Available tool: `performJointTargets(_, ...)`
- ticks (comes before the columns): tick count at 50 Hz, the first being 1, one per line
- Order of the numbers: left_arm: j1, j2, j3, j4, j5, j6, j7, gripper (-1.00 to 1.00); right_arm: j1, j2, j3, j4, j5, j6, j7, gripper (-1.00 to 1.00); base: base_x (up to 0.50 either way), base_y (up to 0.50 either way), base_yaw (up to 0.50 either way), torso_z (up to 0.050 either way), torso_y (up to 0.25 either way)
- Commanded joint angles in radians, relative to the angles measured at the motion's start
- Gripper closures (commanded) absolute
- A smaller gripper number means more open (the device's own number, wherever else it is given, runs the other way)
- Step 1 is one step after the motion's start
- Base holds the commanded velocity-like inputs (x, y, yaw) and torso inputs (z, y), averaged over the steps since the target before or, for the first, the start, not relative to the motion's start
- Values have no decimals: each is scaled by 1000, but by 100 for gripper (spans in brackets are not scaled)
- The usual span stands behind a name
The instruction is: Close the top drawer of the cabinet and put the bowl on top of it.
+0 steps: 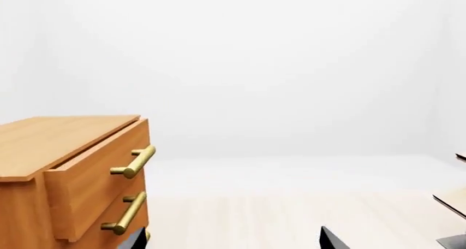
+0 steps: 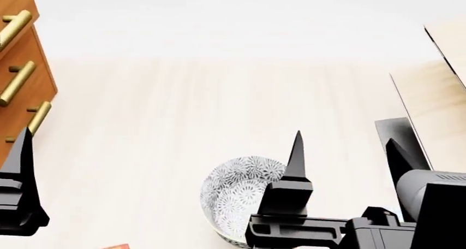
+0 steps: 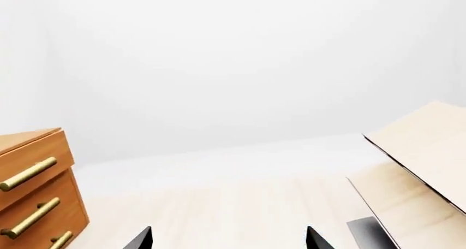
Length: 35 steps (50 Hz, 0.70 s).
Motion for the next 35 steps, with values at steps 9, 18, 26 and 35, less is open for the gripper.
performJointTargets(9, 26, -33, 48, -16, 30, 66, -1, -100, -13, 19, 1, -5, 5, -25, -3, -100, 457, 0, 0, 0, 2)
performJointTargets(18, 86, -48, 65, -25, 118, 127, 60, -100, -14, 5, -17, 0, -42, -15, -29, -100, 457, 0, 0, 0, 0)
performJointTargets(26, 91, -64, 62, -23, 106, 142, 50, -100, -12, 2, -47, -18, -119, 13, -51, -100, 230, 0, 0, 0, 1)
performJointTargets(35, 49, -64, 139, -100, 211, 172, 89, -100, -28, 8, -39, -27, -122, -9, -73, -100, 0, 0, 0, 0, 0)
